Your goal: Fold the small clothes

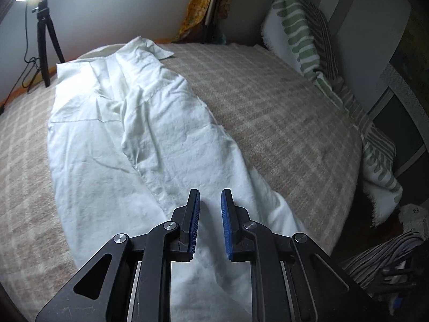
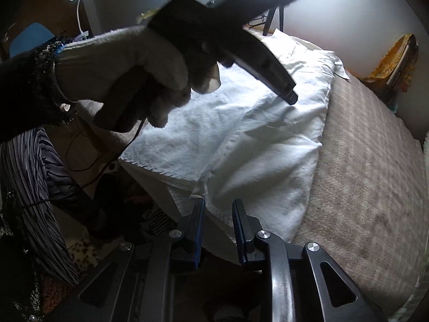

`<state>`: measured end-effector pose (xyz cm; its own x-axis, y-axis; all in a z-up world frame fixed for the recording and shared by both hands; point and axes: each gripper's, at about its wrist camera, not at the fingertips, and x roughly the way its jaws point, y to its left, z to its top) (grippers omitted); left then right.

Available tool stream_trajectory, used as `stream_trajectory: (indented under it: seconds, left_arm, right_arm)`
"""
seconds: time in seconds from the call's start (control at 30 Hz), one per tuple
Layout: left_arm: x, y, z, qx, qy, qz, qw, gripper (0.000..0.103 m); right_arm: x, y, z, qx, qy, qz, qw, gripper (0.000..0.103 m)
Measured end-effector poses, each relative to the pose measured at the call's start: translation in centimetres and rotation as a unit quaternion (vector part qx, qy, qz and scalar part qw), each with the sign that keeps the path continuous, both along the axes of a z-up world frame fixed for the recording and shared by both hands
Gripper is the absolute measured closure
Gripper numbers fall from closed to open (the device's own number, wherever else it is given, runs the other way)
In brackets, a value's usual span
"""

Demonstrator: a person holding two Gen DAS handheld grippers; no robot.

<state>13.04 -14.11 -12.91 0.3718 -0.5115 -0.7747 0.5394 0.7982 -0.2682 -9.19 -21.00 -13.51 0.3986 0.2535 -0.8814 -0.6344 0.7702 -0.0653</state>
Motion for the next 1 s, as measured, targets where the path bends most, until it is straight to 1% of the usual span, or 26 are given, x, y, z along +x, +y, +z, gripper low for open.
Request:
stream_trajectory:
  seconds: [0.17,0.27,0.3,0.37,0.47,0.5,0.53,0.6,0.63,0.67,0.77,0.8,0.83,0.87,0.9,0.93,1.0]
  left_arm:
    - [0.5,-0.2,-1.1,0.017,0.005,0.001,0.9998,0.090]
    - [0.7,-0.4,-1.5,0.026,0.004,0.000,0.9996,0.090]
    - [0.7,-0.5,-1.7,0.033,0.003,-0.002,0.9995,0.090]
    - [0.5,-0.5,-2.0,0.040,-0.005,-0.007,0.9992,0.090]
    - [0.0,-0.1,-1.9,0.036,-0.008,-0.009,0.9993,0.090]
    - [-0.3,0.4,-1.6,0.027,-0.008,-0.010,0.9996,0.090]
    - [-0.7,0.9,-1.2,0.019,-0.011,-0.009,0.9997,0.090]
    - [-1.8,2.4,-0.2,0.008,-0.023,-0.006,0.9997,0.090]
    - [-2.4,3.2,0.3,0.004,-0.030,-0.007,0.9995,0.088]
    - [-3.0,4.0,0.7,0.005,-0.038,-0.011,0.9992,0.087]
    - [-4.7,6.4,1.5,0.039,-0.059,-0.021,0.9973,0.086]
    - [-5.0,7.2,1.5,0.050,-0.058,-0.018,0.9969,0.086]
    - [-5.3,8.0,1.4,0.051,-0.052,-0.015,0.9972,0.085]
    - [-5.6,8.8,1.3,0.049,-0.042,-0.008,0.9978,0.084]
    - [-6.1,9.5,1.1,0.048,-0.038,0.000,0.9981,0.081]
    - [-6.7,10.1,1.0,0.053,-0.045,0.001,0.9976,0.081]
    - [-8.0,10.6,0.5,0.075,-0.066,-0.016,0.9948,0.081]
  right_arm:
    - [-0.1,-0.2,0.4,0.004,-0.005,0.000,1.000,0.082]
    - [-0.3,-0.3,0.8,0.008,-0.013,0.005,1.000,0.079]
    - [-0.3,-0.6,0.9,0.011,-0.014,0.005,1.000,0.078]
    - [-0.1,-1.5,1.3,0.032,-0.008,-0.002,0.999,0.078]
    - [1.0,-4.0,1.8,0.066,-0.005,-0.043,0.997,0.073]
    - [1.6,-4.9,1.9,0.078,0.002,-0.060,0.995,0.070]
    - [2.3,-6.2,1.7,0.093,0.015,-0.080,0.992,0.070]
    - [3.6,-8.2,1.2,0.108,0.029,-0.105,0.988,0.070]
    - [3.9,-8.8,1.0,0.104,0.024,-0.102,0.989,0.069]
    - [4.0,-9.1,0.8,0.087,0.008,-0.095,0.992,0.070]
    - [4.2,-9.4,0.8,0.047,-0.027,-0.059,0.997,0.069]
    - [4.7,-9.5,0.8,0.043,-0.023,-0.057,0.997,0.069]
    - [5.0,-9.5,0.7,0.046,-0.009,-0.057,0.997,0.069]
    - [5.5,-9.4,0.6,0.064,0.014,-0.051,0.997,0.069]
    - [5.8,-9.3,0.4,0.076,0.025,-0.046,0.996,0.071]
    - [5.7,-9.1,0.2,0.075,0.022,-0.041,0.996,0.071]
    - [5.2,-8.2,-0.3,0.042,-0.013,-0.008,0.999,0.071]
